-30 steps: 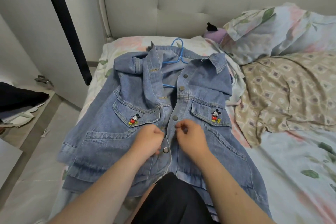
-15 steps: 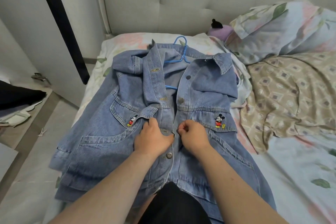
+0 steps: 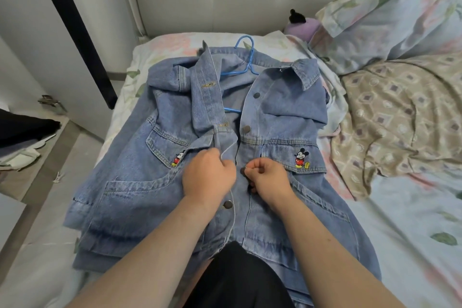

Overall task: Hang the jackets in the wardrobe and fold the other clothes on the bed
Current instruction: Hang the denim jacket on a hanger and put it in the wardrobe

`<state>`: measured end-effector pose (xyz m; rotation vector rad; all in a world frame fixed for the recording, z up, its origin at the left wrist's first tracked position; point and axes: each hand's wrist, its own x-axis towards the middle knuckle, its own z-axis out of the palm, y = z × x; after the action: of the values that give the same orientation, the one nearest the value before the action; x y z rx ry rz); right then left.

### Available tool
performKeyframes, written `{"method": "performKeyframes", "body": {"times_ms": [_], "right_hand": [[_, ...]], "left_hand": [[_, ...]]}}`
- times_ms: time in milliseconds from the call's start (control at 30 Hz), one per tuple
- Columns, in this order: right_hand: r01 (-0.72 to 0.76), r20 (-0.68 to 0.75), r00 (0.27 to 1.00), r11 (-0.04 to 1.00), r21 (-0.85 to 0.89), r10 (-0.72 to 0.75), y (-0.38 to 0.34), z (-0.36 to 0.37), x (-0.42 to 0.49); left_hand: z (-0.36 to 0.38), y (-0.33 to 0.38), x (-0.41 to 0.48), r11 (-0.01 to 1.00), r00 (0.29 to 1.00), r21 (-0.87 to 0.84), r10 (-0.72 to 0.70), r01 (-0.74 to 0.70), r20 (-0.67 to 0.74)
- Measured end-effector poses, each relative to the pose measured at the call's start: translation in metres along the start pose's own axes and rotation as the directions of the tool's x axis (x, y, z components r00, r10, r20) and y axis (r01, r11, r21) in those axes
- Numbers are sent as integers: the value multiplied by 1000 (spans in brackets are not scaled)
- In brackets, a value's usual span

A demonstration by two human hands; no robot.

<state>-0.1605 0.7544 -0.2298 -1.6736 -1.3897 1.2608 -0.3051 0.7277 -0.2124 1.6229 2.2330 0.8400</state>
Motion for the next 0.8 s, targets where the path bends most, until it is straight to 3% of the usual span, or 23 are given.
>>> {"method": "performKeyframes", "body": {"times_ms": [100, 267, 433, 600, 800], "right_hand": [[31, 18, 999, 999, 31, -31, 2, 0, -3], [-10, 77, 997, 989, 148, -2, 2, -5, -5], [14, 68, 997, 993, 117, -22, 3, -1, -6], [26, 49, 998, 996, 87, -30, 5, 3, -4], [29, 56, 998, 997, 70, -33, 5, 1, -5]], "left_hand": [[7, 12, -8, 984, 996, -169, 66, -56, 54], [25, -1, -11, 939, 980, -330, -28, 93, 199], [28, -8, -7, 872, 968, -459, -58, 169, 246], [30, -6, 0, 889, 949, -404, -91, 214, 302], [35, -3, 0, 784, 897, -467, -250, 409, 366]]}}
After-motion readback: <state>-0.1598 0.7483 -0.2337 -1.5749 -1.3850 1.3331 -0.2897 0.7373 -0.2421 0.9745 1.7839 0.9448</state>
